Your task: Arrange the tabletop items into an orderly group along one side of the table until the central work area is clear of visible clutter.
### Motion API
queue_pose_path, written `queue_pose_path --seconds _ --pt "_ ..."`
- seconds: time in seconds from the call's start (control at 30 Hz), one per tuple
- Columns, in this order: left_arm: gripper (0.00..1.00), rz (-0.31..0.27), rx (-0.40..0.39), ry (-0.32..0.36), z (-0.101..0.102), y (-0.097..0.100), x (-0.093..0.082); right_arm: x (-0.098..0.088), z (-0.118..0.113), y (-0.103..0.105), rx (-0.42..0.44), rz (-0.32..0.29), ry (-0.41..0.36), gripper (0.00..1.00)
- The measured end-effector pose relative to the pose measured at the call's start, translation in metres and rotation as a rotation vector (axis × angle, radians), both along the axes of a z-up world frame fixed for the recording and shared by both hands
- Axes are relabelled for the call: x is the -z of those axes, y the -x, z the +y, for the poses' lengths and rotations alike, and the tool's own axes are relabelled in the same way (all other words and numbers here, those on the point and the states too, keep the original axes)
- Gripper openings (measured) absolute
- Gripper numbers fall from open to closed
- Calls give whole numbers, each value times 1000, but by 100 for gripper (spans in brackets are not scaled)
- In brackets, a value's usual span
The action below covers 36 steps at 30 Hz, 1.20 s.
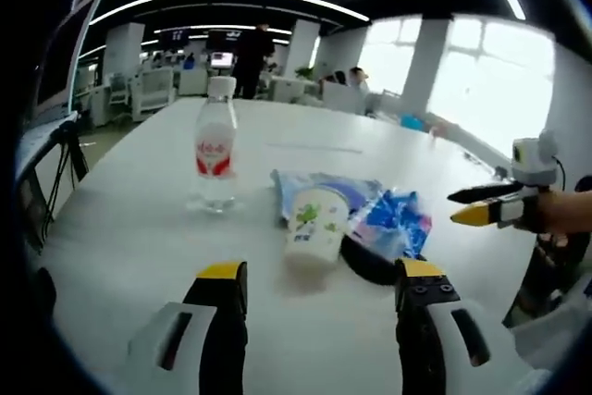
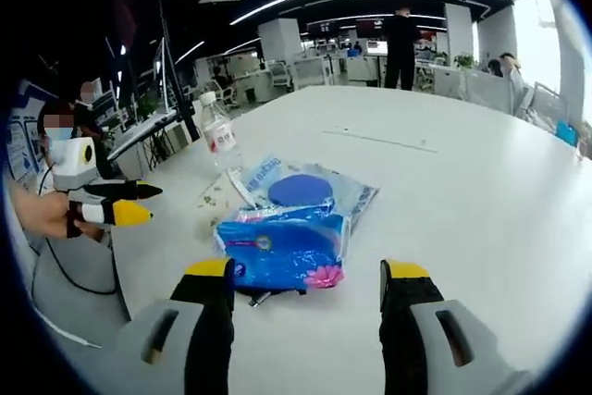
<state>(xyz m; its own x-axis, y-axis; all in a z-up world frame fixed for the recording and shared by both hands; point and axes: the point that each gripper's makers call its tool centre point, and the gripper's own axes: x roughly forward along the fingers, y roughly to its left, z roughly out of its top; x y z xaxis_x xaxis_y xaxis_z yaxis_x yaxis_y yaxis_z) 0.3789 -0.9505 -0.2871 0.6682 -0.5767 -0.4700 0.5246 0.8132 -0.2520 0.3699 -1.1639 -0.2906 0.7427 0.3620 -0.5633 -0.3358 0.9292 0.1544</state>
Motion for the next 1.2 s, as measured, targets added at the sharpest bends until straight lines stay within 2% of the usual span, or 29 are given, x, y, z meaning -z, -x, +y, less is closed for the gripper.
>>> queue_pose_path --seconds 0.23,0.53,0.63,0.7,0.8,1.1,1.2 --pt "57 48 62 10 -27 15 8 5 -5 -8 5 10 0 60" --pt "54 109 120 31 -66 19 23 21 -10 -20 -2 40 -1 58" --pt "53 114 143 14 -77 17 27 26 -11 -24 -3 49 -1 57" --pt "52 144 128 38 -81 14 29 28 -12 -25 -5 50 6 57" --pt "51 164 126 35 -88 11 35 31 -12 -27 -9 55 -1 55" --pt "43 179 126 34 -98 7 38 39 -10 -32 -20 63 -15 50" --pt "40 193 109 57 -99 7 38 42 -8 -32 -31 67 -16 50"
